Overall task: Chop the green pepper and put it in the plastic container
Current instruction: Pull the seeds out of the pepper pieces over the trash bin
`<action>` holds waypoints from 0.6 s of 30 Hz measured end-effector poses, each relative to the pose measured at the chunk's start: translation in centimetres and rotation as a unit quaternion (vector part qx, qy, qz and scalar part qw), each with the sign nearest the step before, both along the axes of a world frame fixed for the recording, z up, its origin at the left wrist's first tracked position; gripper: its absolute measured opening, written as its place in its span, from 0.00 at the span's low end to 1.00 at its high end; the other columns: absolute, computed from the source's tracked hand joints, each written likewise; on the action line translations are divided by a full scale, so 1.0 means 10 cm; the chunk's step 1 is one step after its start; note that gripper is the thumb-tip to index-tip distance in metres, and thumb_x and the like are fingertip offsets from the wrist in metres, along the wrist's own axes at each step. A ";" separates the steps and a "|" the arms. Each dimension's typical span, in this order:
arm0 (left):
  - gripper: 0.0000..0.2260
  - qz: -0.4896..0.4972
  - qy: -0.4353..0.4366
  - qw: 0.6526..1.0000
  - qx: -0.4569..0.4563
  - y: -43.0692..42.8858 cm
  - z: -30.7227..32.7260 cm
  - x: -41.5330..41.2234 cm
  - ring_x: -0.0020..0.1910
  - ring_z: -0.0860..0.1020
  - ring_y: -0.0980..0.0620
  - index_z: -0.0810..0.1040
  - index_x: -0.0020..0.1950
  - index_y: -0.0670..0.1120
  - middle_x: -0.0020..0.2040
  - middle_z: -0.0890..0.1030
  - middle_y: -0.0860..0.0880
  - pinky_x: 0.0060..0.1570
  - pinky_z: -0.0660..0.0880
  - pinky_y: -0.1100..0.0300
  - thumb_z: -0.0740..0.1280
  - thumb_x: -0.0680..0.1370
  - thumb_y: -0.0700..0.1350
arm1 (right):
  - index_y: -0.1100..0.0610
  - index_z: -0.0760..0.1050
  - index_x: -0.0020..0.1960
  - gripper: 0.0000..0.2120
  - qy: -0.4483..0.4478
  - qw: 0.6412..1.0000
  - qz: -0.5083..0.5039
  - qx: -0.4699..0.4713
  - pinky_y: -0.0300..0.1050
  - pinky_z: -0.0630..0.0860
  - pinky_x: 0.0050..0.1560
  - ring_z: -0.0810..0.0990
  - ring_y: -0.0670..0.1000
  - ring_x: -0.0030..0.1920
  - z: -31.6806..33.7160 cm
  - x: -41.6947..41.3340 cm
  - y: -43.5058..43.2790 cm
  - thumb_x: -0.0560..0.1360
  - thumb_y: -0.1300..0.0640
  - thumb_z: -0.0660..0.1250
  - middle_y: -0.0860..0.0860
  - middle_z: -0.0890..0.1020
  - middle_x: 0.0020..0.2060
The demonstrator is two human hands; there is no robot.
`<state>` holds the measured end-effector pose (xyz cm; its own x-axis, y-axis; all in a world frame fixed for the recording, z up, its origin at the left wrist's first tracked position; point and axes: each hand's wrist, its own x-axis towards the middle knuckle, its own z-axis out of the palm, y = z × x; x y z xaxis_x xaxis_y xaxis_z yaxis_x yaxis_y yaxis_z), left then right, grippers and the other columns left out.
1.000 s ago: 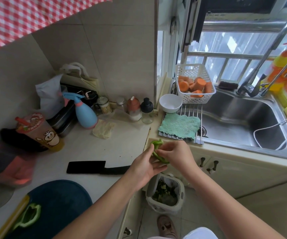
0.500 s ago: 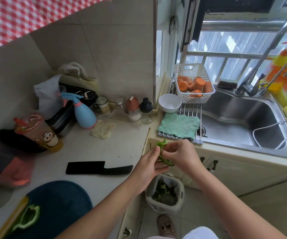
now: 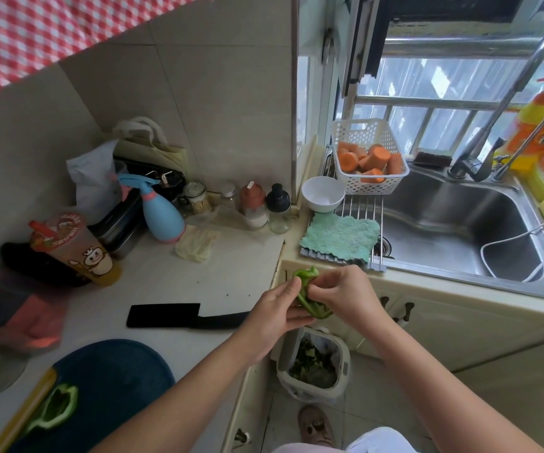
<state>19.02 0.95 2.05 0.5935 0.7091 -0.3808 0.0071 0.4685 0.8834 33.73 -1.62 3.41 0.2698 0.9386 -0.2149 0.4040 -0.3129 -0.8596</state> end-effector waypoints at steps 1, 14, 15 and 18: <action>0.15 0.001 0.008 1.000 -0.008 0.01 0.00 -0.01 0.55 0.80 0.45 0.75 0.61 0.44 0.54 0.81 0.40 0.59 0.75 0.50 0.55 0.81 0.49 | 0.57 0.84 0.40 0.03 0.000 1.000 0.005 -0.013 0.38 0.80 0.37 0.83 0.46 0.36 0.00 0.00 0.01 0.70 0.58 0.72 0.50 0.84 0.34; 0.21 0.019 0.010 0.984 -0.174 0.08 -0.13 -0.21 0.42 0.82 0.41 0.74 0.61 0.34 0.51 0.80 0.32 0.47 0.80 0.51 0.51 0.82 0.49 | 0.55 0.81 0.47 0.09 -0.185 0.970 0.134 -0.090 0.38 0.76 0.45 0.80 0.46 0.42 -0.12 0.30 -0.04 0.79 0.53 0.62 0.47 0.82 0.41; 0.22 0.013 0.006 0.983 -0.182 0.08 -0.13 -0.21 0.41 0.83 0.42 0.75 0.59 0.35 0.49 0.81 0.33 0.46 0.80 0.52 0.50 0.82 0.49 | 0.55 0.80 0.48 0.09 -0.212 0.964 0.133 -0.085 0.40 0.77 0.46 0.80 0.47 0.42 -0.17 0.31 -0.05 0.78 0.52 0.63 0.48 0.82 0.42; 0.22 -0.002 -0.004 0.981 -0.195 0.08 -0.13 -0.22 0.38 0.83 0.44 0.78 0.55 0.38 0.44 0.82 0.36 0.45 0.80 0.52 0.50 0.82 0.50 | 0.52 0.76 0.42 0.05 -0.234 0.963 0.116 -0.065 0.36 0.71 0.39 0.76 0.44 0.38 -0.26 0.35 -0.09 0.74 0.52 0.70 0.45 0.79 0.37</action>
